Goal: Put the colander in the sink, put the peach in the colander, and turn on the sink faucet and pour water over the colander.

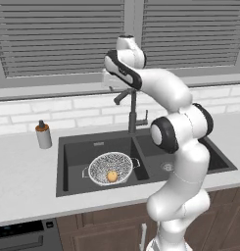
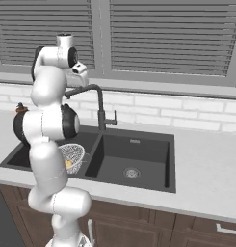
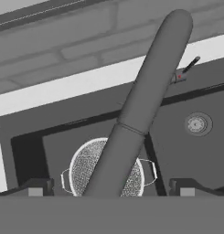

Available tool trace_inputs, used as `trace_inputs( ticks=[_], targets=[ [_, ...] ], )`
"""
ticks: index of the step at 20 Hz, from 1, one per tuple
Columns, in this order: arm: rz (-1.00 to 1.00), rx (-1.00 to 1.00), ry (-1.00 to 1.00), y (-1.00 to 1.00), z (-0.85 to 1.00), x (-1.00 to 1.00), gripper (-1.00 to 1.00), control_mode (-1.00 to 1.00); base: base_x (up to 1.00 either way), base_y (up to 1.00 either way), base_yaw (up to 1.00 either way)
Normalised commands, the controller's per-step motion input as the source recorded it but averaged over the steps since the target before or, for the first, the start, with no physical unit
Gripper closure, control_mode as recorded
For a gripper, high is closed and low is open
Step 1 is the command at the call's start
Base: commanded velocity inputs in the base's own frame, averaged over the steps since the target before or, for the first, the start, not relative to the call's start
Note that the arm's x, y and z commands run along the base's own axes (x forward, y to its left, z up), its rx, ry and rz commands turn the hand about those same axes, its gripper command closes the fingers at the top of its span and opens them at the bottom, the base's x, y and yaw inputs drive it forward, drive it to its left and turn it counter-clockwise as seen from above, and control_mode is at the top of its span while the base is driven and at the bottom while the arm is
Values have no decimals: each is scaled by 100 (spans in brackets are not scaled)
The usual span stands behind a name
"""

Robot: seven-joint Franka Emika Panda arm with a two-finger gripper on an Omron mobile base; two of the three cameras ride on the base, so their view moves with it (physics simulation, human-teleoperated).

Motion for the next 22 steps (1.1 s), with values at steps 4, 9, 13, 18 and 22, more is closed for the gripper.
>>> trace_inputs(
  ticks=[4,9,13,18,22],
  targets=[
    [-10,4,-3,-41,100,-35,-100,-100,0,0,0],
    [-10,1,-5,-58,99,-64,-100,-100,0,0,0],
    [-6,3,-3,-89,79,-99,-100,-100,0,0,0],
    [0,5,0,-100,21,-84,-100,-100,0,0,0],
    [0,12,-3,-100,-36,-27,-100,-100,0,0,0]
  ],
)
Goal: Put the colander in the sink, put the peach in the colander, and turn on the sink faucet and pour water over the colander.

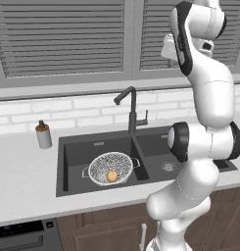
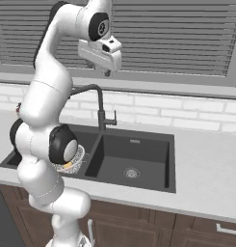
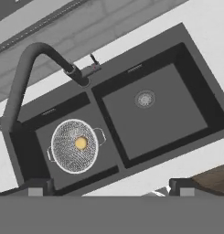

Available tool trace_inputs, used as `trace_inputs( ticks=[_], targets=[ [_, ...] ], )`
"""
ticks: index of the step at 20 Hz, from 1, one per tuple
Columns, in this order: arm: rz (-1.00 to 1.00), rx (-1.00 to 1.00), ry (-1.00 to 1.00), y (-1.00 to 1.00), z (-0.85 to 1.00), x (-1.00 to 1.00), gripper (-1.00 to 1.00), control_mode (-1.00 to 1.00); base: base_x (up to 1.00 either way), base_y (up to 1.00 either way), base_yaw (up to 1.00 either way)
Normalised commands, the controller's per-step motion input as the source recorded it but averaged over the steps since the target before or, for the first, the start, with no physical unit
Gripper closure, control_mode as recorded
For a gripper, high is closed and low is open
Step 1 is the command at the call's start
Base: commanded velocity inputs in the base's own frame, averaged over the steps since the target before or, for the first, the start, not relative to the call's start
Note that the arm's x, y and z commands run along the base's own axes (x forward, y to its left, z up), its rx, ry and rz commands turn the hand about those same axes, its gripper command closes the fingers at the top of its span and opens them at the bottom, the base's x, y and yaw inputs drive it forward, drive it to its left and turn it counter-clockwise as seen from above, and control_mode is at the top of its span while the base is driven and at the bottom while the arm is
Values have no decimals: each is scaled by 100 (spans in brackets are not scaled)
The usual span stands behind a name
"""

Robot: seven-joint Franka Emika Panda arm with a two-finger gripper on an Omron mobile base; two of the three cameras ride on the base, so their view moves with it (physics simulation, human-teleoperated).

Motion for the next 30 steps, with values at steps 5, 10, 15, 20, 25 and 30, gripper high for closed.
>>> trace_inputs(
  ticks=[5,10,15,20,25,30],
  targets=[
    [3,22,-10,-83,-95,0,-100,-100,0,0,0],
    [15,27,-26,-24,-100,6,-100,-100,0,0,0],
    [16,23,-25,-7,-80,14,-100,-100,0,0,0],
    [17,19,-14,0,-67,35,-100,-100,0,0,0],
    [23,10,-14,0,-42,40,-100,-100,0,0,0],
    [22,1,-19,0,-29,43,-100,-100,0,0,0]
  ],
)
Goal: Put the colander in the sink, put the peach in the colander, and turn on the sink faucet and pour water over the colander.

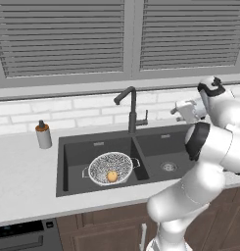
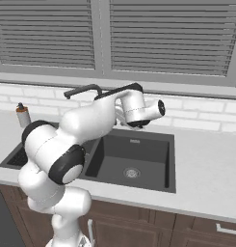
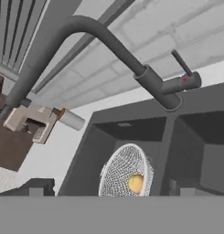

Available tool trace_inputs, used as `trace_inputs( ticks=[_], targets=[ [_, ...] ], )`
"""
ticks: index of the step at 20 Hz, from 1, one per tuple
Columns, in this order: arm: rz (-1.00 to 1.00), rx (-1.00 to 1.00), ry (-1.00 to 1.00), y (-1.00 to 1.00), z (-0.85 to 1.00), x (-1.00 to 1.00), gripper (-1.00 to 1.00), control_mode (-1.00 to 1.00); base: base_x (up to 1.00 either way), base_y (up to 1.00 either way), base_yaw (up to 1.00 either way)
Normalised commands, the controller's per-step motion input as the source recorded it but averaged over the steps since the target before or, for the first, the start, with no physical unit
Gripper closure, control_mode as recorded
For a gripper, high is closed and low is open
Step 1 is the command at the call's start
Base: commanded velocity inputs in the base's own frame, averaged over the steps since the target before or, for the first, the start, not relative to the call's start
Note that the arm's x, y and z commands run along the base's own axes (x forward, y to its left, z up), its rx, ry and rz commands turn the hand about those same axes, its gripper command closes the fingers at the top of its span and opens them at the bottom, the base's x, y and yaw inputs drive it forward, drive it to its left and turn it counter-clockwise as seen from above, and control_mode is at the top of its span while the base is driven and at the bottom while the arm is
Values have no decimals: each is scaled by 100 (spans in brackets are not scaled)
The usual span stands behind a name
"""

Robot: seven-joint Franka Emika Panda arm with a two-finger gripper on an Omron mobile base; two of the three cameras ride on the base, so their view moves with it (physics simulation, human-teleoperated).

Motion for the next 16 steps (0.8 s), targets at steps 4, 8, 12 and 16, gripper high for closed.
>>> trace_inputs(
  ticks=[4,8,12,16],
  targets=[
    [17,0,-21,9,-35,41,-100,-100,0,0,0],
    [10,0,-23,15,-32,34,-100,-100,0,0,0],
    [4,0,-19,9,-26,31,-100,-100,0,0,0],
    [0,0,-15,2,-17,35,-100,-100,0,0,0]
  ],
)
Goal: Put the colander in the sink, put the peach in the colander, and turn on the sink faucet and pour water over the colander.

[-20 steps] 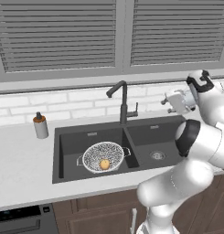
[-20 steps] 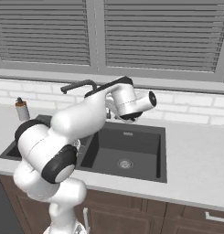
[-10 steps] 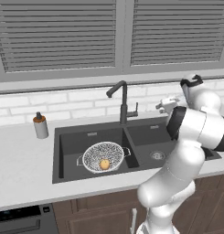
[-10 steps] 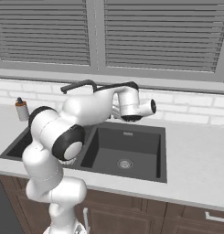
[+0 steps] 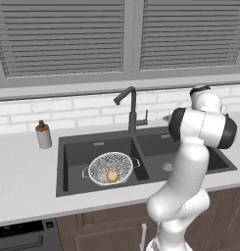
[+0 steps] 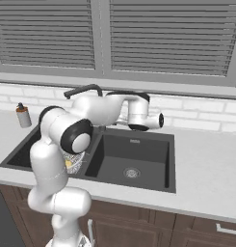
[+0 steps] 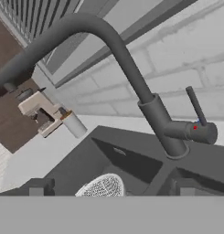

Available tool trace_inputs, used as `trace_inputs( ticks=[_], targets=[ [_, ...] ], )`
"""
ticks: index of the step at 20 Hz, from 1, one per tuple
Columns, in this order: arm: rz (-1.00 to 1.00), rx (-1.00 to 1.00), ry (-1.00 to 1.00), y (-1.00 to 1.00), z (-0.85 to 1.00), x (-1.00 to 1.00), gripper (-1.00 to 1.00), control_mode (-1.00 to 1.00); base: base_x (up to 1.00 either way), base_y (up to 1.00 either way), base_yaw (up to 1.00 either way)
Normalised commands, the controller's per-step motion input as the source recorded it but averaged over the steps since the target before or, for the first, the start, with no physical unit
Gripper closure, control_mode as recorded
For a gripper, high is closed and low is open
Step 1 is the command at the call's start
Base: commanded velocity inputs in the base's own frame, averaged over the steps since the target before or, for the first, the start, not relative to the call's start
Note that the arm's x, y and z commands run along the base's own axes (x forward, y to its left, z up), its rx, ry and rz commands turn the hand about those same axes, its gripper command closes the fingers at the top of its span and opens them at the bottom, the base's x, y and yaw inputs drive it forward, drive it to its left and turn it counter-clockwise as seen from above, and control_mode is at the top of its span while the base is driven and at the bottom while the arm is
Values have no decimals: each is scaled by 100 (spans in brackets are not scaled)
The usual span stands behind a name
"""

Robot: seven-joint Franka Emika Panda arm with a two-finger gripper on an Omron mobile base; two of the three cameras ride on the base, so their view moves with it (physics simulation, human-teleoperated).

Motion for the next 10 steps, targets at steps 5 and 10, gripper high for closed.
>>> trace_inputs(
  ticks=[5,10],
  targets=[
    [0,0,-8,0,-22,43,-100,-100,0,0,0],
    [0,0,0,8,-27,48,-100,-100,0,0,0]
  ],
)
